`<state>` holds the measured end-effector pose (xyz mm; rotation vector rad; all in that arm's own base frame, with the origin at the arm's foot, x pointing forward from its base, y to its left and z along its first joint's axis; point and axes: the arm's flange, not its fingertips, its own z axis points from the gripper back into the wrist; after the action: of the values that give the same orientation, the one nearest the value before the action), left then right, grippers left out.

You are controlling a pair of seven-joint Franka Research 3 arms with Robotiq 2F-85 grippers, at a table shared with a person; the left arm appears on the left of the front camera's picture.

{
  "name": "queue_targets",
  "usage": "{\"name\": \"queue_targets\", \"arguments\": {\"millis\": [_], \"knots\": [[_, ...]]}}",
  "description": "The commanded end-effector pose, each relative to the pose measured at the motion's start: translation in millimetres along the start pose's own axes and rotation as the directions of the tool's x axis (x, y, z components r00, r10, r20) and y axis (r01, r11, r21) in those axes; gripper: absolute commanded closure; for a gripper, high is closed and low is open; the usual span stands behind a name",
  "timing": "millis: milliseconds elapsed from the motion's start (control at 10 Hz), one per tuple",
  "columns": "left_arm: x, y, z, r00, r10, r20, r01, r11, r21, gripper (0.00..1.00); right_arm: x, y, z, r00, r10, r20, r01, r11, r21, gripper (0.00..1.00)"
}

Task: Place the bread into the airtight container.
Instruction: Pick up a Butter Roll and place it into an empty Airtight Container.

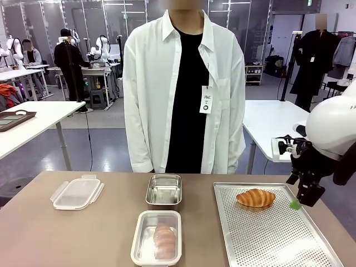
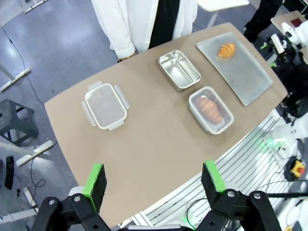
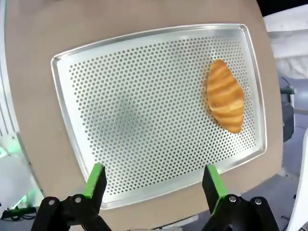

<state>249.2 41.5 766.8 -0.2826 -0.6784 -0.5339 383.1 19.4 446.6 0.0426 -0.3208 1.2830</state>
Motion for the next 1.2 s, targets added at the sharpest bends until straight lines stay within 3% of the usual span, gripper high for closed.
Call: {"name": "queue_targets", "arguments": {"millis": [0, 200, 300, 600, 700, 800, 1100], "knots": [[0, 0, 1, 1.0, -0.018, 0.002, 0.018, 1.0, -0.006, 0.0, 0, 4, 4, 1.0, 0.007, -0.013, -0.006, 1.0, 0.015, 0.0], [0, 0, 1, 1.0, -0.018, 0.002, 0.018, 1.0, -0.006, 0.0, 1, 2, 0, 1.0, 0.01, -0.002, -0.01, 1.0, 0.009, 0.0], [0, 0, 1, 1.0, -0.018, 0.002, 0.018, 1.0, -0.006, 0.0, 16, -10, -8, 0.997, 0.047, -0.065, -0.048, 0.999, -0.009, 0.0], [0, 0, 1, 1.0, -0.018, 0.002, 0.018, 1.0, -0.006, 0.0, 57, -57, -43, 0.985, 0.114, -0.13, -0.107, 0.992, 0.06, 0.0], [0, 0, 1, 1.0, -0.018, 0.002, 0.018, 1.0, -0.006, 0.0, 69, -70, -53, 0.982, 0.148, -0.116, -0.134, 0.984, 0.117, 0.0], [0, 0, 1, 1.0, -0.018, 0.002, 0.018, 1.0, -0.006, 0.0, 76, -87, -67, 0.976, 0.191, -0.102, -0.178, 0.976, 0.123, 0.0], [0, 0, 1, 1.0, -0.018, 0.002, 0.018, 1.0, -0.006, 0.0, 81, -111, -98, 0.958, 0.214, -0.192, -0.186, 0.971, 0.151, 0.0]]}}
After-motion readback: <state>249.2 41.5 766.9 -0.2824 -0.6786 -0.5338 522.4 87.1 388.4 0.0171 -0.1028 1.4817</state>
